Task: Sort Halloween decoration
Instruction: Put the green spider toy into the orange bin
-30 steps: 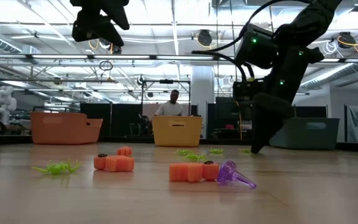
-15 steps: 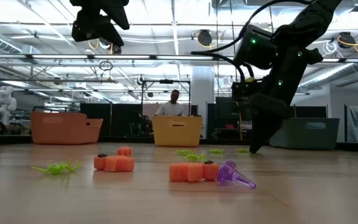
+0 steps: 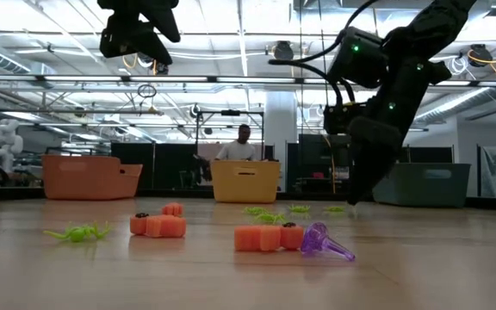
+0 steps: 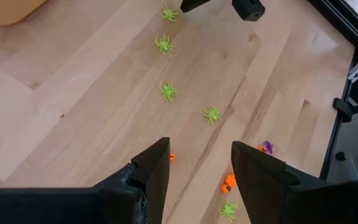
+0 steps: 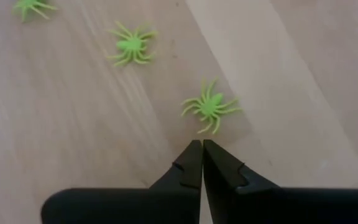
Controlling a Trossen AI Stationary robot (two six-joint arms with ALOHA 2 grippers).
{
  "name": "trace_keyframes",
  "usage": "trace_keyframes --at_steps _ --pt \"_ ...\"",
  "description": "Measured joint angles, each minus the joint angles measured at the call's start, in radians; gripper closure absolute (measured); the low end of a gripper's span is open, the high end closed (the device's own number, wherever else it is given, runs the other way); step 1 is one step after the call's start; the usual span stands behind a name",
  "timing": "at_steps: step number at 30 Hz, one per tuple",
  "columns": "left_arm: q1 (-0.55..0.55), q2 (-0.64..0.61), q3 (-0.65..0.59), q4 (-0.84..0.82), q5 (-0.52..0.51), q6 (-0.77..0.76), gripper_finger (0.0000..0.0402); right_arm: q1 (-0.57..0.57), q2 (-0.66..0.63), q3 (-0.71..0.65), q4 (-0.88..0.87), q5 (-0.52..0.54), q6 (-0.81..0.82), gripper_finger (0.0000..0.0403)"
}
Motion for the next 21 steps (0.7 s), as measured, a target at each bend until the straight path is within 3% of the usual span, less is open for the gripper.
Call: trace_keyframes --at_steps 8,16,21 --pt "0.0 0.0 0.0 0.0 -0.01 0.004 0.0226 0.0 -0.001 0.001 0.035 0.018 -0.014 0.0393" --pt "0.0 0.0 0.0 0.0 -0.01 0.003 0.0226 -0.005 0.004 0.002 0.098 0.073 -0.095 0.0277" --pt "0.0 0.0 0.0 0.0 -0.01 0.003 0.0226 -0.014 0.053 0.003 0.109 -0.003 -0.117 0.0221"
